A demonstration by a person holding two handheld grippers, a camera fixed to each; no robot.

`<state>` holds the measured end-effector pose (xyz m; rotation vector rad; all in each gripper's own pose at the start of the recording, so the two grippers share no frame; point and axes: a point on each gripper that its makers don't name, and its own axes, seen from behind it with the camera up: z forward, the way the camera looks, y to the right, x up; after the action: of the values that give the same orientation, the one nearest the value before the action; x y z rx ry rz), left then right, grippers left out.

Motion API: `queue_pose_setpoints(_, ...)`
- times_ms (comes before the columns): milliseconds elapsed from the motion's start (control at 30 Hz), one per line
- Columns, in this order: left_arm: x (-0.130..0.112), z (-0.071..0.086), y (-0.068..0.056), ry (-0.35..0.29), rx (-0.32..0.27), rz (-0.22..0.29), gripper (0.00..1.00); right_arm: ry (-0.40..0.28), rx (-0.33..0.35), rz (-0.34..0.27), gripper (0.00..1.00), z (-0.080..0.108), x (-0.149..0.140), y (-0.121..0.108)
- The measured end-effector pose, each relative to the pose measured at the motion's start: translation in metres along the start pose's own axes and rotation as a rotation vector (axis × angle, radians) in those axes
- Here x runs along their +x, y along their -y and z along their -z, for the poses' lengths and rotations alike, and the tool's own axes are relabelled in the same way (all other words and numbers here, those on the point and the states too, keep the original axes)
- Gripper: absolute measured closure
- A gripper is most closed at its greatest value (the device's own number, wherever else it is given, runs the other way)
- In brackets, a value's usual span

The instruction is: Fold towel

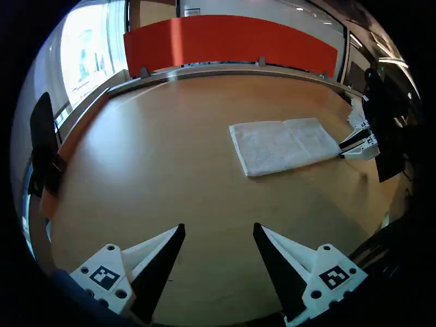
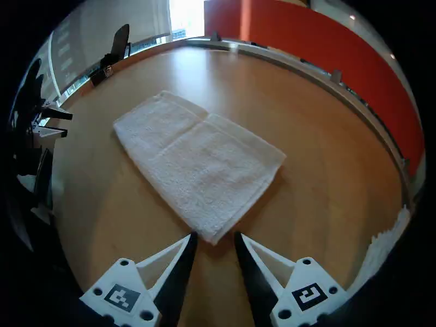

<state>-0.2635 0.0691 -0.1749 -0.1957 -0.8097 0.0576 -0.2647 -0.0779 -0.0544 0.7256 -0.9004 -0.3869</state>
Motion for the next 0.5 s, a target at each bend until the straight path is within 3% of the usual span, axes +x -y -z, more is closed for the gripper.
queue_pose_setpoints(200,-0.008,0.002,0.000,0.004,0.009,0.010,0.08,0.006,0.005,0.015,0.60,-0.001,-0.001,0.002)
queue_pose_setpoints(500,-0.014,0.005,0.002,0.009,0.013,0.012,0.07,0.004,0.008,0.031,0.91,-0.003,0.002,0.005)
